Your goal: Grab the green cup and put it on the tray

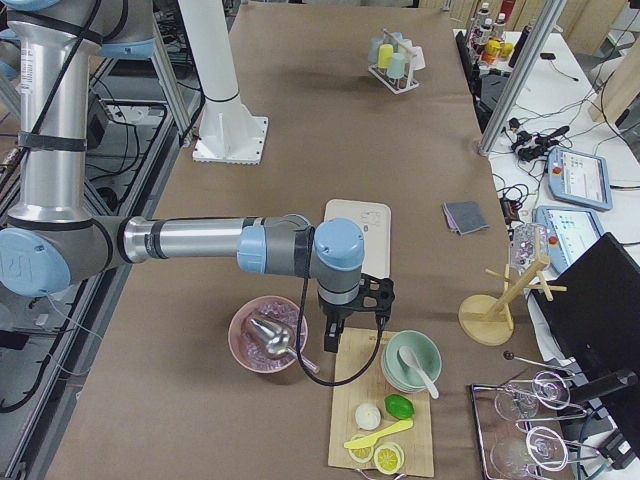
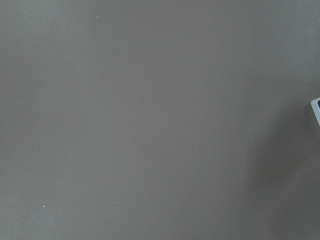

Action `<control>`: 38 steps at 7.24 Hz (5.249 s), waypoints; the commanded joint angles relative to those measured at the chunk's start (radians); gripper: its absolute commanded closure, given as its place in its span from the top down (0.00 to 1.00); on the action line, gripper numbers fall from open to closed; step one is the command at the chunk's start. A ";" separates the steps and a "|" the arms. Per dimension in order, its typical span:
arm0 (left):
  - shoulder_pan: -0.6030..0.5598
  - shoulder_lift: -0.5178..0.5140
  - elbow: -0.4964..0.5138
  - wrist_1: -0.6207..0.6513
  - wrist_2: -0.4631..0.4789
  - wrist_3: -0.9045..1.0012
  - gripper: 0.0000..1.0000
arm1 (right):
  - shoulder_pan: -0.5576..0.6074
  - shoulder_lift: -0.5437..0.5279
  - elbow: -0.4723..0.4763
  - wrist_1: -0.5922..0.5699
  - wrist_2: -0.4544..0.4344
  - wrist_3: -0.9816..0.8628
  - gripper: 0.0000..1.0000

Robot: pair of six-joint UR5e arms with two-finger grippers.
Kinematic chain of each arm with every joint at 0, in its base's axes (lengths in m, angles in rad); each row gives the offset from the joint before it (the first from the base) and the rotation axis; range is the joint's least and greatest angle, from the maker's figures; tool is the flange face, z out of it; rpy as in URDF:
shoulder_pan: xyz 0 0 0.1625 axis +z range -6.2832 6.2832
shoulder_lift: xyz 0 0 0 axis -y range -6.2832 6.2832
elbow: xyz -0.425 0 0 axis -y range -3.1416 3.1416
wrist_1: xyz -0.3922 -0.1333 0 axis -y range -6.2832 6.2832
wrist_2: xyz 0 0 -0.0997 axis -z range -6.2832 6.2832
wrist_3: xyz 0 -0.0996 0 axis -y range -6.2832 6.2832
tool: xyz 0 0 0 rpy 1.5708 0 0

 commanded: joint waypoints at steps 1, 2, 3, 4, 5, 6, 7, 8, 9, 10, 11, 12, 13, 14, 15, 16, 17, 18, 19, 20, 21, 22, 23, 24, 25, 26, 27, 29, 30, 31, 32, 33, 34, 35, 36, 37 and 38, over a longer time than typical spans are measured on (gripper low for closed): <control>0.001 0.002 0.002 0.008 0.000 -0.002 0.99 | -0.001 -0.004 -0.008 0.001 -0.002 -0.007 1.00; 0.001 0.002 0.002 0.006 0.001 -0.004 0.99 | -0.001 -0.003 -0.006 0.003 0.001 -0.010 1.00; 0.001 0.002 0.005 0.006 0.001 -0.004 0.99 | -0.001 -0.004 0.007 0.003 0.006 -0.007 1.00; 0.001 0.002 0.007 0.008 0.001 -0.005 0.99 | -0.001 -0.004 0.011 0.003 0.004 -0.007 1.00; 0.003 0.000 0.008 0.008 0.001 -0.005 0.99 | -0.001 -0.006 0.030 0.003 0.010 -0.009 1.00; 0.003 -0.001 0.007 0.006 0.003 -0.005 0.99 | -0.001 -0.006 0.046 0.003 0.010 -0.009 1.00; 0.004 -0.014 0.002 0.008 0.001 -0.010 0.99 | -0.001 -0.006 0.046 0.003 0.010 -0.010 1.00; 0.001 -0.018 -0.063 0.017 0.004 -0.013 0.99 | -0.001 -0.007 0.043 0.003 0.009 -0.006 1.00; 0.004 -0.024 -0.179 0.114 0.004 -0.108 0.99 | -0.001 -0.006 0.047 0.001 0.026 -0.001 1.00; 0.019 -0.068 -0.282 0.159 0.001 -0.273 0.99 | -0.002 -0.003 0.041 0.003 0.041 -0.003 1.00; 0.097 -0.073 -0.368 0.159 0.004 -0.372 0.99 | -0.022 0.002 0.032 0.054 0.041 0.002 1.00; 0.196 -0.102 -0.439 0.156 0.006 -0.426 0.99 | -0.054 0.002 0.021 0.109 0.070 0.008 1.00; 0.322 -0.209 -0.449 0.184 0.015 -0.430 0.99 | -0.086 0.011 0.011 0.128 0.117 0.041 1.00; 0.393 -0.327 -0.467 0.257 0.017 -0.430 0.99 | -0.118 0.026 -0.008 0.181 0.157 0.113 1.00; 0.471 -0.469 -0.423 0.326 0.117 -0.429 0.99 | -0.166 0.034 -0.047 0.305 0.179 0.217 1.00; 0.531 -0.528 -0.415 0.334 0.250 -0.415 0.99 | -0.226 0.034 -0.114 0.457 0.179 0.317 1.00; 0.583 -0.544 -0.409 0.333 0.267 -0.374 0.99 | -0.282 0.059 -0.196 0.599 0.178 0.424 1.00; 0.680 -0.558 -0.403 0.328 0.399 -0.238 0.99 | -0.335 0.092 -0.275 0.715 0.178 0.513 1.00; 0.775 -0.552 -0.403 0.328 0.628 -0.074 0.99 | -0.390 0.143 -0.317 0.760 0.170 0.601 1.00; 0.859 -0.548 -0.394 0.337 0.805 0.073 0.99 | -0.448 0.186 -0.336 0.763 0.155 0.658 1.00; 0.906 -0.552 -0.369 0.375 0.940 0.280 0.99 | -0.493 0.209 -0.371 0.766 0.129 0.663 1.00; 0.923 -0.551 -0.373 0.394 1.057 0.429 0.99 | -0.517 0.236 -0.428 0.807 0.127 0.663 1.00; 0.949 -0.547 -0.364 0.394 1.178 0.637 0.99 | -0.536 0.238 -0.484 0.905 0.110 0.665 1.00; 0.984 -0.582 -0.328 0.390 1.339 0.882 0.99 | -0.544 0.237 -0.514 0.955 0.109 0.684 1.00; 1.013 -0.583 -0.285 0.388 1.454 0.962 0.99 | -0.544 0.238 -0.497 0.954 0.124 0.698 0.92; 1.045 -0.574 -0.228 0.383 1.519 1.037 0.99 | -0.542 0.238 -0.477 0.948 0.182 0.729 0.77; 1.043 -0.564 -0.208 0.342 1.549 1.156 0.99 | -0.541 0.235 -0.473 0.949 0.191 0.750 0.66; 1.043 -0.538 -0.106 0.203 1.629 1.262 0.99 | -0.539 0.220 -0.480 0.954 0.188 0.750 0.59; 1.046 -0.537 -0.043 0.148 1.632 1.253 0.99 | -0.539 0.202 -0.485 0.955 0.188 0.747 0.60; 1.046 -0.529 -0.010 0.129 1.644 1.251 0.99 | -0.538 0.192 -0.476 0.952 0.193 0.746 0.60; 1.047 -0.528 -0.005 0.124 1.670 1.251 0.99 | -0.538 0.192 -0.476 0.951 0.197 0.747 0.60; 1.053 -0.529 -0.014 0.130 1.669 1.256 0.99 | -0.538 0.198 -0.476 0.948 0.199 0.749 0.61; 1.087 -0.508 -0.002 0.133 1.672 1.253 0.99 | -0.536 0.201 -0.476 0.946 0.205 0.749 0.61; 1.092 -0.495 0.016 0.127 1.669 1.248 0.99 | -0.535 0.200 -0.477 0.946 0.208 0.749 0.61; 1.108 -0.479 0.025 0.127 1.669 1.245 0.99 | -0.507 0.200 -0.473 0.923 0.220 0.749 0.61; 1.113 -0.471 0.022 0.127 1.672 1.247 0.99 | -0.498 0.201 -0.473 0.914 0.239 0.747 0.61; 1.115 -0.468 0.028 0.130 1.679 1.256 0.99 | -0.495 0.201 -0.474 0.909 0.242 0.747 0.61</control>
